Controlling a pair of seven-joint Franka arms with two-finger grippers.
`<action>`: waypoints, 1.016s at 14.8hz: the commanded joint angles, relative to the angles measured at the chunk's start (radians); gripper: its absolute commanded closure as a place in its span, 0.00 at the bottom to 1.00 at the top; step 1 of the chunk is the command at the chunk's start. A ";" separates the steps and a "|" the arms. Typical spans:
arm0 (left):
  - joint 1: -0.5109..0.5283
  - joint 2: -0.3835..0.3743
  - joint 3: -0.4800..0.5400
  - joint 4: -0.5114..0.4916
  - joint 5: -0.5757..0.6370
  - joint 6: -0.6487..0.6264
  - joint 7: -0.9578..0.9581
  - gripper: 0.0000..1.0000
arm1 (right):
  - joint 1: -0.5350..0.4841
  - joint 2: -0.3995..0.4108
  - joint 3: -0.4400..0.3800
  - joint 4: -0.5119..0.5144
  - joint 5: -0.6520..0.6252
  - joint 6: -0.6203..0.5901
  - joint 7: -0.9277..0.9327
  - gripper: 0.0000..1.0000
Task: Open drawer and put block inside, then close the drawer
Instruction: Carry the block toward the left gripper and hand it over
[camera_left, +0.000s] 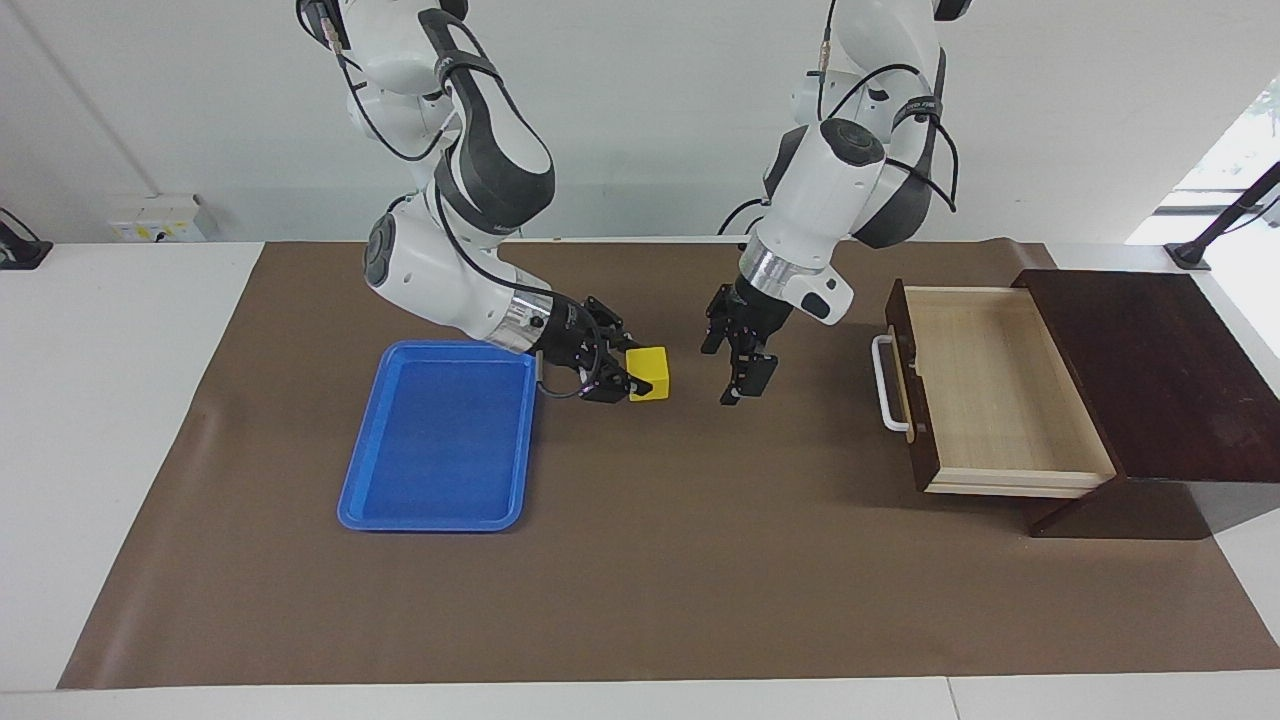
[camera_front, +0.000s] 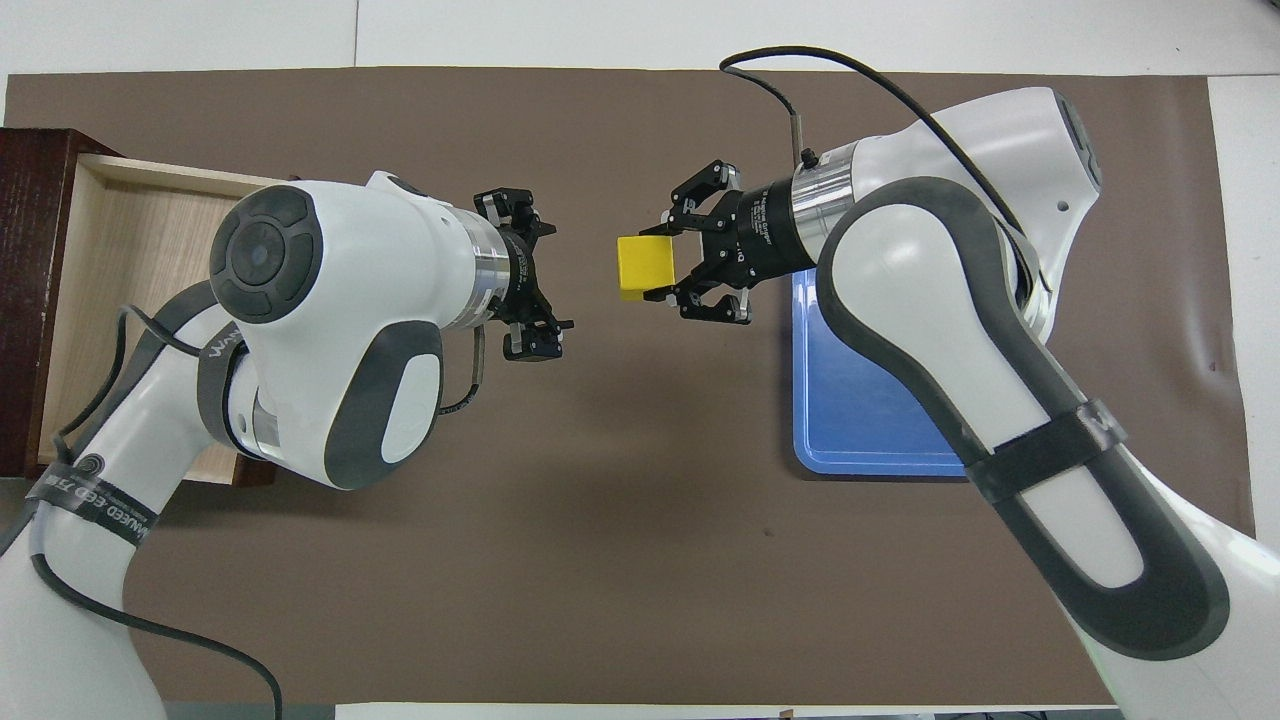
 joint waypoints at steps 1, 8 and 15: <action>-0.031 0.005 0.009 0.025 -0.053 0.030 -0.012 0.00 | 0.011 -0.003 0.000 0.000 -0.023 0.032 0.049 1.00; -0.087 0.035 0.009 0.024 -0.054 0.139 -0.041 0.00 | 0.030 -0.003 0.000 -0.003 -0.023 0.041 0.052 1.00; -0.090 0.031 0.009 0.014 -0.054 0.130 -0.044 0.38 | 0.019 -0.003 0.000 -0.001 -0.023 0.034 0.052 1.00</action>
